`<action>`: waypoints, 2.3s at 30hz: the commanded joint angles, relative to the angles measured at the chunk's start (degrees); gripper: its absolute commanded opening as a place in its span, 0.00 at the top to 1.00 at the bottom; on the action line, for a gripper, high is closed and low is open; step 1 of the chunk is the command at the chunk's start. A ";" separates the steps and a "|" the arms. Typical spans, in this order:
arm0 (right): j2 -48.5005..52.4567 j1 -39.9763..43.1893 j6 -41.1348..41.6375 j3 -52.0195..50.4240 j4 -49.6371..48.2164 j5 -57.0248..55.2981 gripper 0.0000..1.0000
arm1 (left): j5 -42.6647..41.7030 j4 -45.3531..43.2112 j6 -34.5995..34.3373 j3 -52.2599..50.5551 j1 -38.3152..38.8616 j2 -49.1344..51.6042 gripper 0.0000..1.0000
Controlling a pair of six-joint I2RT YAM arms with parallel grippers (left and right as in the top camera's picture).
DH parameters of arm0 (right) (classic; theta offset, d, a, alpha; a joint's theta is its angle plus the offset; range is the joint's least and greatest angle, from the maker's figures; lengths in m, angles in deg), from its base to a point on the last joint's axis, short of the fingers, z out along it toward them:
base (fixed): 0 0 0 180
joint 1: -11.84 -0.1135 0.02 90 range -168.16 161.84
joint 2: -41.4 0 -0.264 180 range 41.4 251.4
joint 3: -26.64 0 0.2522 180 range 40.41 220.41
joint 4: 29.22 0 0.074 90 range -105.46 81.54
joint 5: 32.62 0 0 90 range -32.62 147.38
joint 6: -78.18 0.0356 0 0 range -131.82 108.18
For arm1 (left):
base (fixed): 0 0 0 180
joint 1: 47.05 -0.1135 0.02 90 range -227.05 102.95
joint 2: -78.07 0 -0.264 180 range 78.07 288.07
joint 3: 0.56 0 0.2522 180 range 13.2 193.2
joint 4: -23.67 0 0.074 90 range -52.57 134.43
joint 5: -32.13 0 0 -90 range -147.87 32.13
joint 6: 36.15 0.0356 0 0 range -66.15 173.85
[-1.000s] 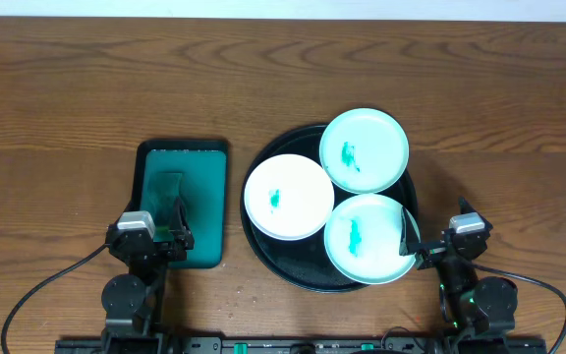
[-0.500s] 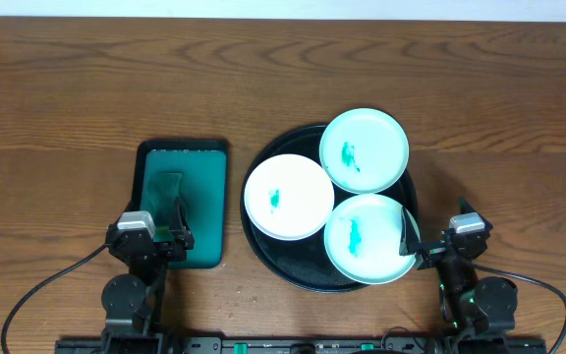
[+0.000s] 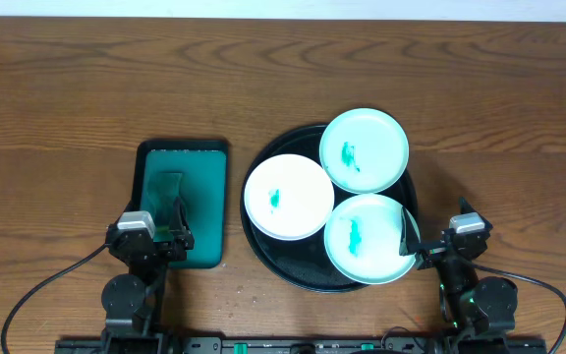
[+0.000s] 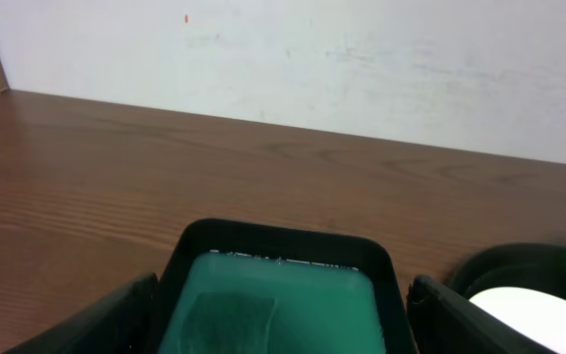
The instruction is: Clean dirty plates on tray and stack at the side
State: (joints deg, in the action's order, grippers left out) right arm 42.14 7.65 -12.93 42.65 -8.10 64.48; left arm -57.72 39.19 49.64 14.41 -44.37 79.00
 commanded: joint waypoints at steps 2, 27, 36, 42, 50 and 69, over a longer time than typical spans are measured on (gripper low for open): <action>0.04 0.39 -0.70 -0.33 -0.13 0.46 0.01 | 0.35 2.45 0.74 -0.98 -0.24 0.11 0.20; 0.04 0.39 -0.70 -0.33 -0.13 0.46 0.01 | -7.65 3.17 -1.01 4.42 -0.26 7.58 0.20; 0.04 0.39 -0.70 -0.33 -0.13 0.46 0.01 | -8.55 17.97 -2.03 31.89 -0.24 37.40 0.20; 0.04 0.39 -0.70 -0.33 -0.13 0.46 0.01 | -9.20 41.35 -2.03 56.78 -0.24 55.93 0.20; 0.04 0.39 -0.70 -0.33 -0.13 0.46 0.01 | -9.22 63.54 -2.05 73.83 -0.24 66.12 0.20; 0.04 0.39 -0.70 -0.33 -0.13 0.48 0.01 | -15.37 70.31 -2.08 73.64 -0.24 65.29 0.20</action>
State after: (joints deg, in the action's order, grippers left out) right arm 42.16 7.65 -12.95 42.51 -8.24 64.50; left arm -72.48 109.22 47.85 86.98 -44.37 144.66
